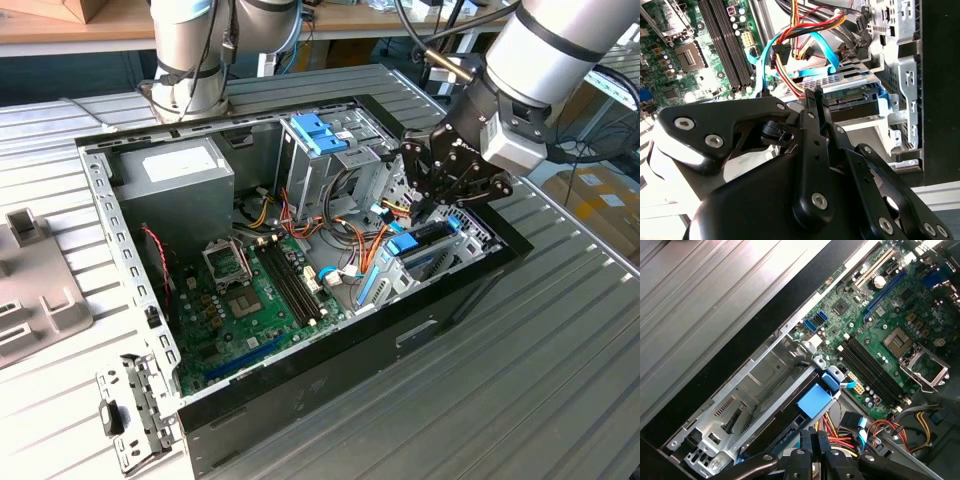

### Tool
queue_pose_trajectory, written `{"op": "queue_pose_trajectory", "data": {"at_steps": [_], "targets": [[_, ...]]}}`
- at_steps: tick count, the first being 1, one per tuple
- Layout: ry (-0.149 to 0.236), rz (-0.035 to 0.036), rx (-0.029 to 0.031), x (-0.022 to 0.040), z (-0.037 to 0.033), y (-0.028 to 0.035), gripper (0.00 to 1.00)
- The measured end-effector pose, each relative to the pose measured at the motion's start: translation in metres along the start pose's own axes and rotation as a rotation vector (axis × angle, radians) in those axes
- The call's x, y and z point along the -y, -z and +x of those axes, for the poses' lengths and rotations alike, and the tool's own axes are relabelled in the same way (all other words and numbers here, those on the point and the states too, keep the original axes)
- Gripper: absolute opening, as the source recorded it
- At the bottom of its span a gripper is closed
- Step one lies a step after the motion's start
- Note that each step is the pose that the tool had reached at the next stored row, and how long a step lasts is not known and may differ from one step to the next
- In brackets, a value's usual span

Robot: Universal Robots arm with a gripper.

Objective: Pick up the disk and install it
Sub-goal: 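Insert the first disk wire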

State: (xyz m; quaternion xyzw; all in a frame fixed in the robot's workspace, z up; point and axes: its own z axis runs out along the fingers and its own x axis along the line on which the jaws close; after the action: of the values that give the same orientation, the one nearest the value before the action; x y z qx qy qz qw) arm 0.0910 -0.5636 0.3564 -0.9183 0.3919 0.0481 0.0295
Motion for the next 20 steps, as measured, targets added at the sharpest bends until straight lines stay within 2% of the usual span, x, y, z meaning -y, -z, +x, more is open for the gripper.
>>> {"op": "queue_pose_trajectory", "data": {"at_steps": [20], "targets": [[0.0, 0.0, 0.0, -0.0148, -0.0135, -0.0055, 0.16]]}}
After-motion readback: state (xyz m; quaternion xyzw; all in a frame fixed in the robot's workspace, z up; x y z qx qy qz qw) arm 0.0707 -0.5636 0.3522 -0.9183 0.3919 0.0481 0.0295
